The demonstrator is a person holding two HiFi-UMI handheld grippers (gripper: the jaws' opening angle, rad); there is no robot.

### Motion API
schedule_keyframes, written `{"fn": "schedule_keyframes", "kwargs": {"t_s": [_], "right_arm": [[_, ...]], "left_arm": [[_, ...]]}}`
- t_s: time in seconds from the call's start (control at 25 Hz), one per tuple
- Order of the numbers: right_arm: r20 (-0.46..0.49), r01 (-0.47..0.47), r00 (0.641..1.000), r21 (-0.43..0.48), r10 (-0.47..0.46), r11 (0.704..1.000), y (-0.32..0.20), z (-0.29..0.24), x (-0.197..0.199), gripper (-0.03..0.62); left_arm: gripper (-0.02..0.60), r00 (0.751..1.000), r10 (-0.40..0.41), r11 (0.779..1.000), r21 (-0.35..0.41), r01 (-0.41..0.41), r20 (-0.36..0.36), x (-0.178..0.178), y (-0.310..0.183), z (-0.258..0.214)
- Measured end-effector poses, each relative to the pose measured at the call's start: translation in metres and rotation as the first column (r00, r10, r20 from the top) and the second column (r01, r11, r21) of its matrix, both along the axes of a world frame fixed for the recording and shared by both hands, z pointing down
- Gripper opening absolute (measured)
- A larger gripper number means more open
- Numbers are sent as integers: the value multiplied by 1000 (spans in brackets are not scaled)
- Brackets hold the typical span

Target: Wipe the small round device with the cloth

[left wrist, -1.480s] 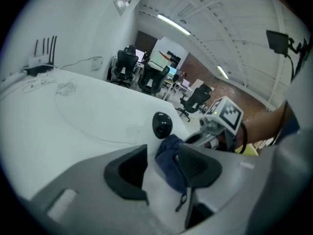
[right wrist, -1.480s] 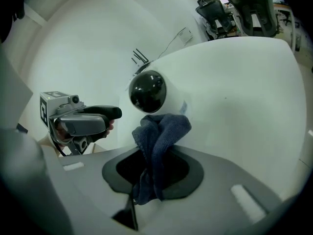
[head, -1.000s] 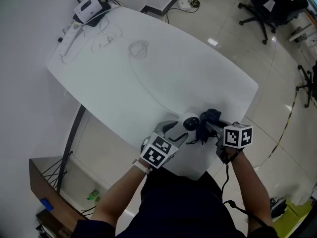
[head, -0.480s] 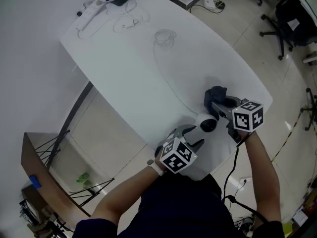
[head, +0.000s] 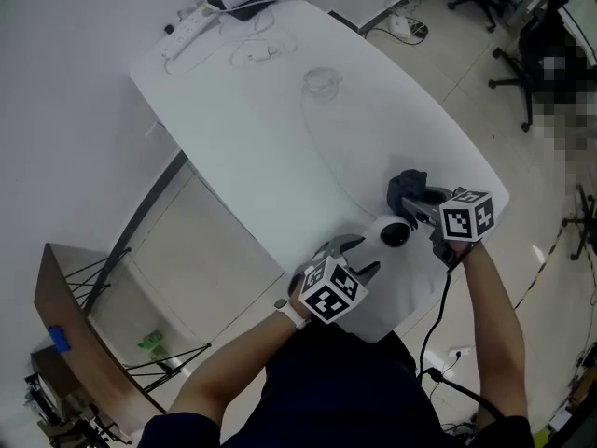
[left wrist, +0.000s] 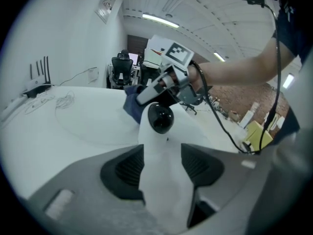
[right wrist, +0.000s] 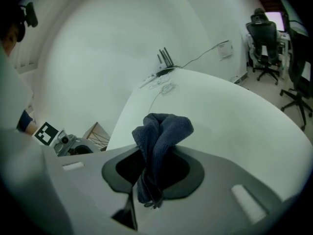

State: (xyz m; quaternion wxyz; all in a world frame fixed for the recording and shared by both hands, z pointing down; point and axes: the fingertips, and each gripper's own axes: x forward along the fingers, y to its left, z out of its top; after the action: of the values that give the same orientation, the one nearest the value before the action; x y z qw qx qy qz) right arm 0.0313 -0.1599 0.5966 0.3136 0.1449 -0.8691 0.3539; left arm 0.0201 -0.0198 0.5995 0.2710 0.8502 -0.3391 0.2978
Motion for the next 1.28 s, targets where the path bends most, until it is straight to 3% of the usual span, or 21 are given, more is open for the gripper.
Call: {"fn": "schedule_keyframes", "kwargs": {"t_s": [0.16, 0.32, 0.44, 0.6, 0.76, 0.84, 0.88, 0.96, 1.0, 1.04, 1.16, 1.2, 1.24, 1.28], "right_arm": [[73, -189, 978, -64, 194, 980, 16, -4, 45, 93], [147, -376, 903, -186, 404, 908, 40, 4, 68, 94], [161, -442, 863, -219, 480, 870, 44, 7, 71, 94], [125, -400, 903, -104, 411, 911, 30, -9, 63, 95], [41, -194, 981, 126, 190, 973, 18, -46, 36, 97], [-56, -16, 998, 274, 33, 962, 20, -59, 17, 97], [-117, 87, 992, 346, -49, 934, 24, -63, 7, 97], [-253, 305, 945, 464, -205, 832, 40, -69, -18, 95], [-330, 416, 903, 509, -276, 753, 51, -72, -31, 95], [-417, 529, 844, 543, -337, 652, 64, -73, -42, 95], [-665, 789, 612, 547, -427, 278, 108, -67, -63, 95], [-715, 832, 546, 524, -438, 182, 122, -62, -67, 95], [-745, 857, 496, 502, -446, 115, 134, -58, -69, 95], [-764, 872, 462, 484, -450, 73, 143, -54, -71, 95]], "left_arm": [[238, 1000, -5, 1000, 2, 5, -3, -6, -3, -2], [238, 999, 39, 999, 32, -40, 17, 0, -10, -8], [238, 997, 69, 997, 37, -70, 30, 8, -9, -12], [238, 997, 70, 997, 40, -71, 31, 9, -4, -17], [238, 999, 29, 999, 27, -30, 27, -2, 7, -17], [238, 1000, 0, 1000, 22, 0, 19, -11, 11, -16], [238, 1000, -17, 1000, 20, 17, 14, -17, 13, -15], [238, 999, -52, 999, 13, 52, 5, -30, 17, -13], [238, 998, -69, 998, 8, 69, -1, -37, 20, -12], [238, 996, -85, 996, 4, 85, -7, -42, 22, -11], [238, 992, -128, 992, -7, 128, -16, -58, 27, -9], [238, 990, -140, 990, -14, 140, -17, -62, 29, -7], [237, 989, -148, 989, -20, 148, -19, -66, 30, -6], [238, 988, -152, 988, -25, 152, -22, -67, 31, -5]]}}
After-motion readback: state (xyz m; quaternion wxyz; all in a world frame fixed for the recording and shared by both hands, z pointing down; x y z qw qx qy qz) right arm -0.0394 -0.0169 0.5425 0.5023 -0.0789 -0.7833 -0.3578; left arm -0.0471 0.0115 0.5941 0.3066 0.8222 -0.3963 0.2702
